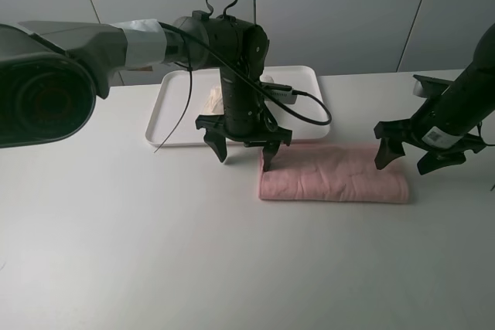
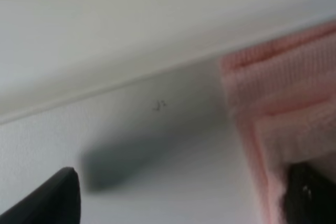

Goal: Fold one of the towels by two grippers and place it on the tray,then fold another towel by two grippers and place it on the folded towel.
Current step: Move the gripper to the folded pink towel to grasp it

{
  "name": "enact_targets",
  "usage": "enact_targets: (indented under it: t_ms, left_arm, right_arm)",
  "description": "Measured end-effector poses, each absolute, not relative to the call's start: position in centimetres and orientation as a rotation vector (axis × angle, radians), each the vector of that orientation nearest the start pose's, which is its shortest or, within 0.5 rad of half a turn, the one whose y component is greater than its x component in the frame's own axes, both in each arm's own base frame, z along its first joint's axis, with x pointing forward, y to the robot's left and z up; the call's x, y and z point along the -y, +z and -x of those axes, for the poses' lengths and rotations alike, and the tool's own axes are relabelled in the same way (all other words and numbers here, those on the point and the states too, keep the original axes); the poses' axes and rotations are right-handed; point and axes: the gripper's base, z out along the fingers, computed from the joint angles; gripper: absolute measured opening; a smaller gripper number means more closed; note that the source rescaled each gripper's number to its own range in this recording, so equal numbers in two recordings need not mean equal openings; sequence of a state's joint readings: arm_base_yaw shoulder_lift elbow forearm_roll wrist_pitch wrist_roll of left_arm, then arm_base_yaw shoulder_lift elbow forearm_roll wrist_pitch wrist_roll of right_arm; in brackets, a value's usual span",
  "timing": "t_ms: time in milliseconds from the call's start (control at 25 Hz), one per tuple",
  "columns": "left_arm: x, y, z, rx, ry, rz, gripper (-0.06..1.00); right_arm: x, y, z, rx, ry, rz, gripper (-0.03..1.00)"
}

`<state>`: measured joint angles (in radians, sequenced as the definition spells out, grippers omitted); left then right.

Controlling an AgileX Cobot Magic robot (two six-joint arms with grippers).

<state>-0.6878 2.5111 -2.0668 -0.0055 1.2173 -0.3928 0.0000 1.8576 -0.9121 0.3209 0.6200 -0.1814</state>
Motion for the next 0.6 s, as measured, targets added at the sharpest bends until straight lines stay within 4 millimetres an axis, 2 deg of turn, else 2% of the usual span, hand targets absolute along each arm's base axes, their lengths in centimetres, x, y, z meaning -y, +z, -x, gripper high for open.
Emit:
enact_targets:
  t_ms: [200,320,480,600]
  left_arm:
    - [31.3,10.0,-38.1,-3.114,-0.004,-0.46,1.0]
    - [31.3,10.0,-38.1,-3.113,-0.004,-0.463,1.0]
    - [31.3,10.0,-38.1,-3.113,-0.004,-0.463,1.0]
    - [31.3,9.9,-38.1,-3.112,-0.004,-0.471,1.0]
  right_arm:
    - [-1.6,10.7,-30.8,-3.045,0.284,-0.132,0.75]
    - [-2.2,9.7,-30.8,-3.077,0.28,-0.115,0.74]
    - [-3.3,9.5,-30.9,-3.079,0.256,-0.074,0.74]
    - [-3.6,9.3,-31.0,-3.086,0.202,-0.084,0.66]
